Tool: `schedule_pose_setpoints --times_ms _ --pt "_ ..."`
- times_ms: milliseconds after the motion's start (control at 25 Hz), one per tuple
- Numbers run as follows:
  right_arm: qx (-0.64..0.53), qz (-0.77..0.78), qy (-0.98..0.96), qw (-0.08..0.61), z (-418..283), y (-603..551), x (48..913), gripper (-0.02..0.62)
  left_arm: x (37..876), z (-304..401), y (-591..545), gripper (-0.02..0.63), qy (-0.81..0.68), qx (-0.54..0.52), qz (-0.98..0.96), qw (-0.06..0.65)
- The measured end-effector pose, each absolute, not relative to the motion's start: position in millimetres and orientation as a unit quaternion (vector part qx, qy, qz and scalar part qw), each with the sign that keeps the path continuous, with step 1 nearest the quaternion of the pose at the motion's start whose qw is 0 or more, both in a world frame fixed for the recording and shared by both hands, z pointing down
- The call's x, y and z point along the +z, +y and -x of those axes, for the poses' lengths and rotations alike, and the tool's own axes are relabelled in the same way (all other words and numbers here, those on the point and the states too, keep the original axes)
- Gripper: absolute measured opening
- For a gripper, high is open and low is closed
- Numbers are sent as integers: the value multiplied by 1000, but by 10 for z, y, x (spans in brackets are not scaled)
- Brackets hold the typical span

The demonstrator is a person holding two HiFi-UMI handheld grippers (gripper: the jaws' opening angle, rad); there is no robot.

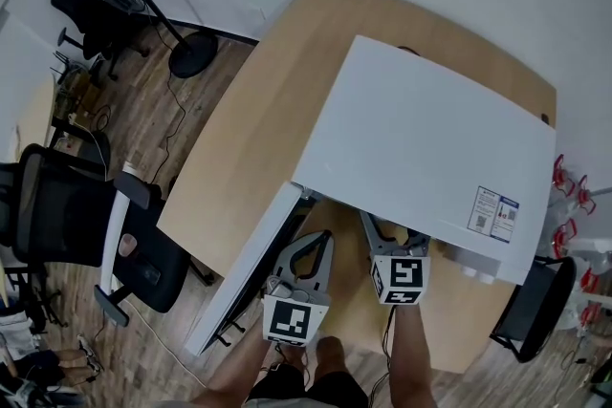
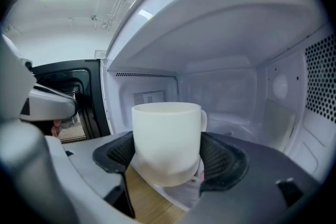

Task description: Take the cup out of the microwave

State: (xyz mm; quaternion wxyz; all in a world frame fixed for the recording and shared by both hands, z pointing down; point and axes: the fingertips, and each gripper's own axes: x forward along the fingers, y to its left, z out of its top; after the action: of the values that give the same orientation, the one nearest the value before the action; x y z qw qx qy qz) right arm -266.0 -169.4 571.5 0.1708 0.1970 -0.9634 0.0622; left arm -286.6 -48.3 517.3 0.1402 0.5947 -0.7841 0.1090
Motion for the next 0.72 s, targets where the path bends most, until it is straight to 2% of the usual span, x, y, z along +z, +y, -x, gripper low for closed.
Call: schedule_pose_setpoints --times_ms 720 --pt "68 -247 -959 123 1963 -1305 5261 377 4922 2535 -414 23 -754 111 -638 116"
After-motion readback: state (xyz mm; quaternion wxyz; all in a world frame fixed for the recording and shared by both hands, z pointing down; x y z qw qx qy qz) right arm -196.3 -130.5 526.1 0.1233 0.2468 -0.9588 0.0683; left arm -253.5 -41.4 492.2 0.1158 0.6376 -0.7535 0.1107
